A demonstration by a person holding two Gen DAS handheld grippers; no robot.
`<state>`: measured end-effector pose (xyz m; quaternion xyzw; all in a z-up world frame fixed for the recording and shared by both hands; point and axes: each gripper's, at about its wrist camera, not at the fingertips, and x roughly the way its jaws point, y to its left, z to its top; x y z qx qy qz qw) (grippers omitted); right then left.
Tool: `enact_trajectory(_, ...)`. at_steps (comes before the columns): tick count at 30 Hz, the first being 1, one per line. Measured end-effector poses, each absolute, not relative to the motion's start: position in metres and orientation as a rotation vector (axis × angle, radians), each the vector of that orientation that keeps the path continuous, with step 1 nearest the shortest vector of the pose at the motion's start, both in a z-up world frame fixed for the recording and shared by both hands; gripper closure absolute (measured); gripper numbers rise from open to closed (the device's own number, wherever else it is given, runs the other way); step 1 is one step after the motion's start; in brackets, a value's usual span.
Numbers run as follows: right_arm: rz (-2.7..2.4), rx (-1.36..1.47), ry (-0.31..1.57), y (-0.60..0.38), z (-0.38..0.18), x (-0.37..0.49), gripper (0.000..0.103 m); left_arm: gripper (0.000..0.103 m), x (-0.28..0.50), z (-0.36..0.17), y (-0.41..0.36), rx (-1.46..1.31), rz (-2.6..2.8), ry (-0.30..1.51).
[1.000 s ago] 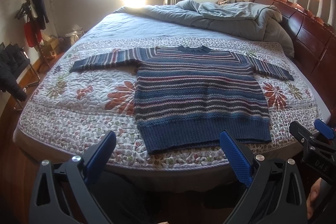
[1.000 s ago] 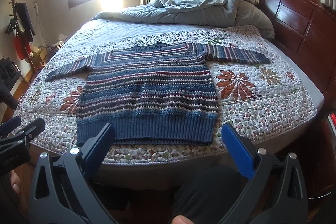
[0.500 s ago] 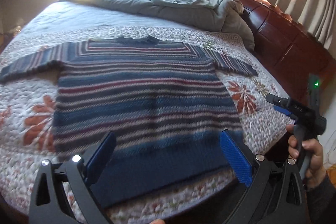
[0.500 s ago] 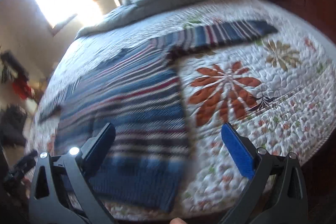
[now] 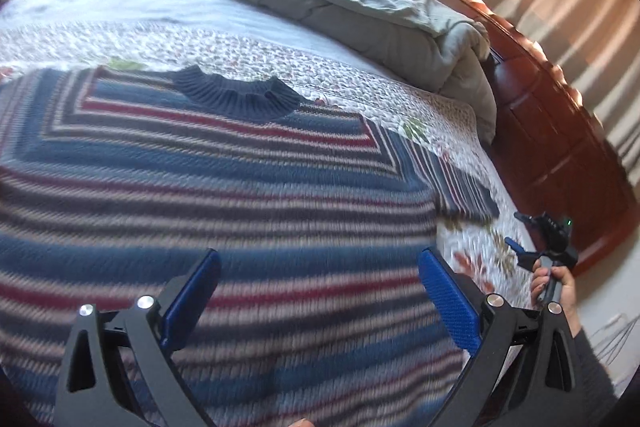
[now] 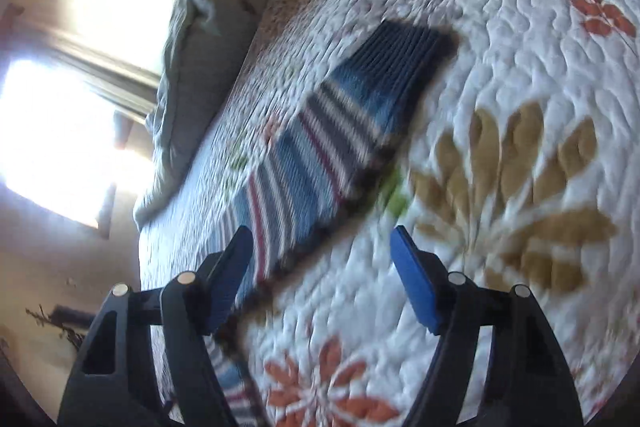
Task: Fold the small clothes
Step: 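Reach the right gripper to a sleeve cuff and close on it, then carry the held sleeve across the sweater body toward the collar, open right gripper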
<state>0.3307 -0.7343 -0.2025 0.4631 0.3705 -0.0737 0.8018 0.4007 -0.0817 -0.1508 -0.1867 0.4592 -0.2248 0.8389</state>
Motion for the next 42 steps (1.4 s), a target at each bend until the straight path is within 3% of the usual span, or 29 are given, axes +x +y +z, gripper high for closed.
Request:
enact_trajectory(2,-0.162,1.02,0.771,-0.75,-0.207,0.34,0.037,0.004,0.418,-0.158,-0.087,-0.405,-0.476,0.986)
enact_trajectory(5,-0.187,1.068,0.768,-0.774,-0.219,0.351,0.052,0.004,0.436,-0.169,-0.098,-0.388,-0.473,0.998)
enact_trajectory(15,-0.297,1.132,0.742,-0.821,-0.244,0.36,0.056,0.004,0.449,-0.191,-0.109,-0.345,-0.47,1.019)
enact_trajectory(25,-0.286,1.096,0.726,-0.815,-0.248,0.393,0.048,0.004,0.442,-0.192,-0.094,-0.405,-0.454,0.996)
enact_trajectory(27,-0.271,1.093,0.738,-0.814,-0.247,0.398,0.073,0.004,0.439,-0.186,-0.087,-0.417,-0.452,0.978)
enact_trajectory(29,-0.264,1.074,0.755,-0.809,-0.244,0.401,0.091,0.004,0.436,-0.183,-0.081,-0.421,-0.445,0.96)
enact_trajectory(42,-0.112,0.777,0.707,-0.693,-0.131,0.439,0.093,0.004,0.413,-0.201,-0.026,-0.485,-0.382,0.972)
